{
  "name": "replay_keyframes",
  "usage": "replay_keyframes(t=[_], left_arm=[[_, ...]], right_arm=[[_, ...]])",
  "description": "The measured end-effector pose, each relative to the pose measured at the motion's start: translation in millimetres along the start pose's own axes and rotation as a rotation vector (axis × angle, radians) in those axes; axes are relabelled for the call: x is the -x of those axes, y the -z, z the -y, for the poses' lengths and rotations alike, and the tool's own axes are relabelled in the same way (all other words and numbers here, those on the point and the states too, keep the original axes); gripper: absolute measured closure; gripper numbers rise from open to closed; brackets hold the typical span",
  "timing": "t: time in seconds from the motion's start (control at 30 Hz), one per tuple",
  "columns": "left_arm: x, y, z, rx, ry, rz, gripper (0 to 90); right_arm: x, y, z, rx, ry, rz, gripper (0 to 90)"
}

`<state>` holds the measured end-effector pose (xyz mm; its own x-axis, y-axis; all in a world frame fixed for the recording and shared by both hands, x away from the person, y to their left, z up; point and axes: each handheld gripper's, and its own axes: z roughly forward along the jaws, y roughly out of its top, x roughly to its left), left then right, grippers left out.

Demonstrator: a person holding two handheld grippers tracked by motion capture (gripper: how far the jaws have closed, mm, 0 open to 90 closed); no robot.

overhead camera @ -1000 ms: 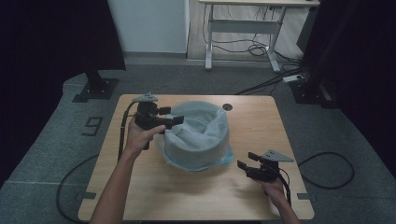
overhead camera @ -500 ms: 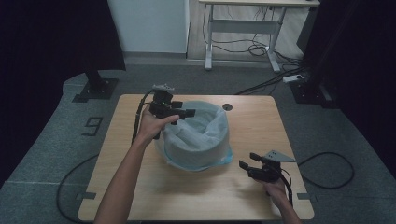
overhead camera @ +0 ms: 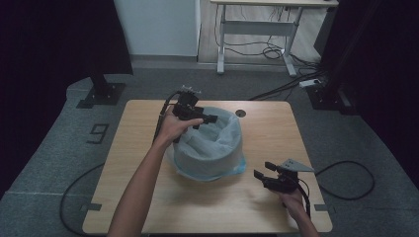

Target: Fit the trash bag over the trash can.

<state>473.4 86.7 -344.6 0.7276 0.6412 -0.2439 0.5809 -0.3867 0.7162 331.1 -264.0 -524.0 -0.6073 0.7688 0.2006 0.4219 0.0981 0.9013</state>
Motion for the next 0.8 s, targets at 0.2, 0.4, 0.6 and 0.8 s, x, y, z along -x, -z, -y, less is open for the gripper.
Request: replay_keyframes(t=[0.2,0.4,0.6,0.8], left_arm=[[-0.2,-12.6,-3.9,-0.051,0.014,-0.004,27.1],[-1.6,-27.4,-5.3,-0.113,0.022,-0.022,27.6],[-5.6,-39.5,-4.7,-0.16,0.024,-0.042,28.5],[-4.3,-52.0,-5.1,-0.212,0.013,-0.088,28.6]], right_arm=[[0.9,-0.9,1.0,-0.003,-0.006,-0.003,30.2],[-0.4,-0.7,0.8,-0.007,0.001,-0.008,30.3],[1.0,-0.3,1.1,-0.007,0.0,-0.007,30.5],[1.9,0.2,1.3,-0.007,0.0,-0.009,30.6]])
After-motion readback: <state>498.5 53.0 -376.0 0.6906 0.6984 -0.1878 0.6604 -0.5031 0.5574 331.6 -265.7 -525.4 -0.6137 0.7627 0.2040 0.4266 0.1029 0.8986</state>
